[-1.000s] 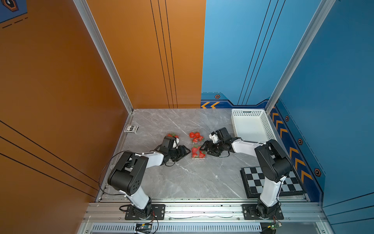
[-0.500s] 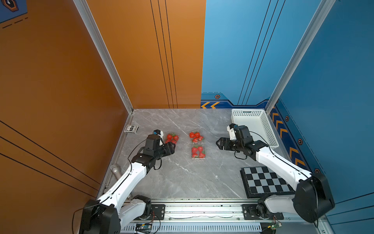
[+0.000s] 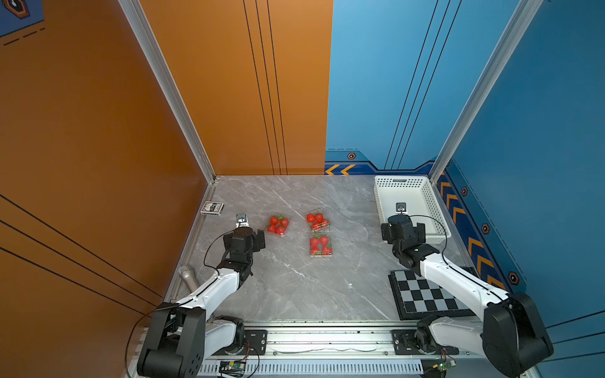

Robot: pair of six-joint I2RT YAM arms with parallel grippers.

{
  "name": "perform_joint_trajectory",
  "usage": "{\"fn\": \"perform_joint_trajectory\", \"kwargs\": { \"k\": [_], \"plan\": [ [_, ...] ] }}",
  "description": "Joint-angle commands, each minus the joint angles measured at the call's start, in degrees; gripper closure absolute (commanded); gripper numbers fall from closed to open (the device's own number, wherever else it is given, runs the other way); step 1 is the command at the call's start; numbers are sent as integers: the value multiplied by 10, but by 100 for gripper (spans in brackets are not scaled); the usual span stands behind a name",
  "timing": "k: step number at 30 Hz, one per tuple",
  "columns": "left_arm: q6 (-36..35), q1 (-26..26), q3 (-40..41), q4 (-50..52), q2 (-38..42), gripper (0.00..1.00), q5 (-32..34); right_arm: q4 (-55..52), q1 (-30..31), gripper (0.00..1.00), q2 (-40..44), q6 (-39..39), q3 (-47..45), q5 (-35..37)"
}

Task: Pack strawberries into containers
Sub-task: Reset both arms

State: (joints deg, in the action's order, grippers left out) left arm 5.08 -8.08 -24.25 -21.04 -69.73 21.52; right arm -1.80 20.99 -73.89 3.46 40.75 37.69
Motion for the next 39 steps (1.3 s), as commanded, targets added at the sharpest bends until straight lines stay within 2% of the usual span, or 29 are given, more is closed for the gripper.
{"fn": "perform_joint_trajectory", "kwargs": {
  "k": [1,3,8,10,12,15,19,23,26,28,30,32,39],
  "plan": [
    [-50,9,21,-149,-40,1,-14,-5,-3,0,-42,-40,21,69],
    [-58,11,27,-189,-68,1,-37,81,-8,0,-37,-51,-25,66],
    [-67,9,37,-226,-84,1,-27,270,-49,0,-12,-54,-139,18],
    [-74,8,57,-270,-92,1,-23,350,-72,0,-11,-53,-181,-9],
    [-78,10,80,-353,-125,1,-21,427,-94,0,-12,-57,-216,-42],
    [-86,14,62,-387,-187,1,-42,473,-117,0,-11,-46,-234,-99],
    [-87,16,63,-399,-201,1,-50,557,-153,0,-55,-4,-248,-172],
    [-85,16,60,-397,-204,1,-42,730,-156,0,-170,-12,-274,-181],
    [-84,16,58,-396,-204,1,-38,637,-164,0,-135,-3,-256,-206],
    [-84,16,58,-396,-204,1,-37,613,-163,0,-152,-3,-229,-190],
    [-84,16,58,-396,-206,1,-37,541,-165,0,-140,11,-201,-179],
    [-84,16,58,-395,-206,1,-36,584,-166,0,-150,11,-214,-169],
    [-84,16,58,-395,-207,1,-36,566,-166,0,-146,13,-209,-167]
  ]
}}
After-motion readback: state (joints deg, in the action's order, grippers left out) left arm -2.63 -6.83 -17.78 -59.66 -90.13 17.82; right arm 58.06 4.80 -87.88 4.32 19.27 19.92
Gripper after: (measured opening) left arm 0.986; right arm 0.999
